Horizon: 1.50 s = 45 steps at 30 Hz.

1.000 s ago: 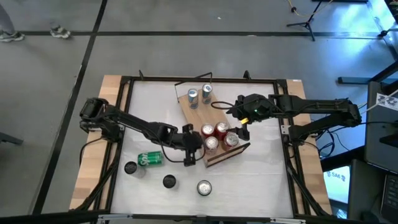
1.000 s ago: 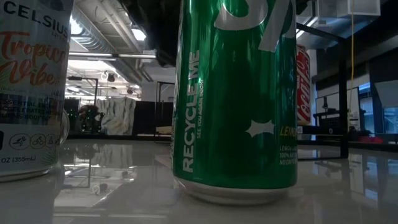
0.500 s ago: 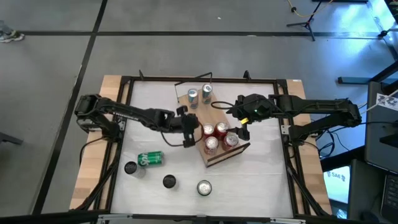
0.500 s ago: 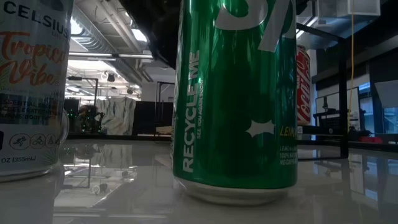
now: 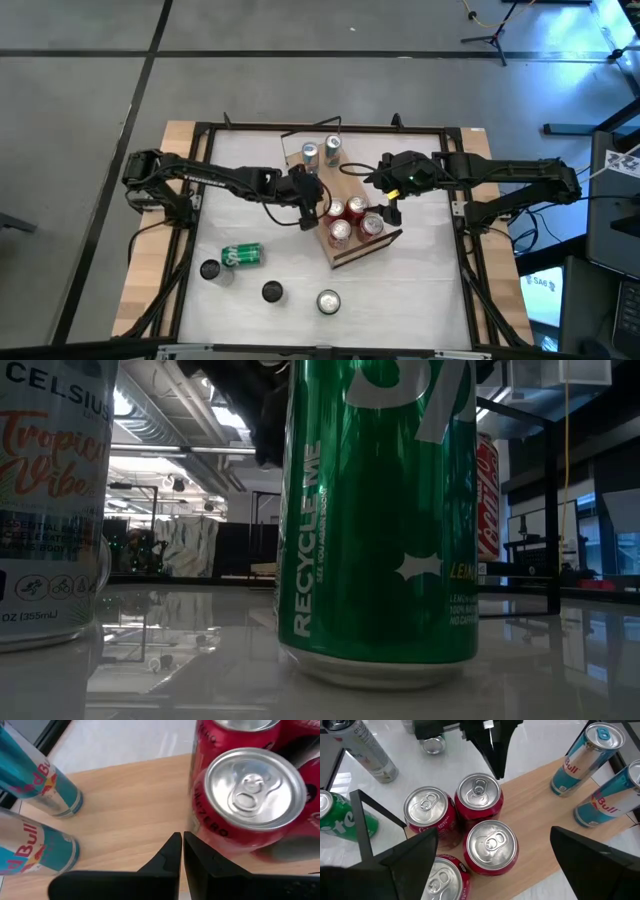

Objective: Place canned beverage on shelf
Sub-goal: Put the red-white soda can on the shelf aligned with the other red-white soda can

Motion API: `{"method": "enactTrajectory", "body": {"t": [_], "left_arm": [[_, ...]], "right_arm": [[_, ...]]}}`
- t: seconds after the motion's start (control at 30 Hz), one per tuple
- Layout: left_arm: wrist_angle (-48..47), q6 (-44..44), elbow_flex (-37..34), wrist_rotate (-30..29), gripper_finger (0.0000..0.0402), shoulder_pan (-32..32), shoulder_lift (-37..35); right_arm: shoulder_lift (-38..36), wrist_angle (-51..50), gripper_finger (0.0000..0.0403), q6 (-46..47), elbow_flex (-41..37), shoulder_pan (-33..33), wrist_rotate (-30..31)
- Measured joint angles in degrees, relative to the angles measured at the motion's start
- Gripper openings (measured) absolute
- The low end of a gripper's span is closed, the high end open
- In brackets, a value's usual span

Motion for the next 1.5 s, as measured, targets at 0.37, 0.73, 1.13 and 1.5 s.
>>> {"method": "enactTrajectory", "body": {"t": [0.37, 0.73, 1.13, 1.5], "left_arm": [[0.64, 0.00, 0.00, 0.29, 0.0009, -1.86, 0.02], [1.50, -0.15, 0.00, 3.83, 0.0009, -1.90, 0.02], [0.69, 0.04, 0.00, 1.58, 0.0009, -2.92, -0.24], [-4.49, 0.02, 0.02, 6.95, 0.0009, -5.43, -2.12]], "right_arm": [[0.00, 0.00, 0.0379, 0.01, 0.00, 0.00, 0.00], [0.00, 0.00, 0.0379, 0.00, 0.00, 0.00, 0.00], [0.00, 0.00, 0.0379, 0.00, 0.00, 0.00, -0.01], [0.00, 0.00, 0.0379, 0.02, 0.00, 0.00, -0.01]]}}
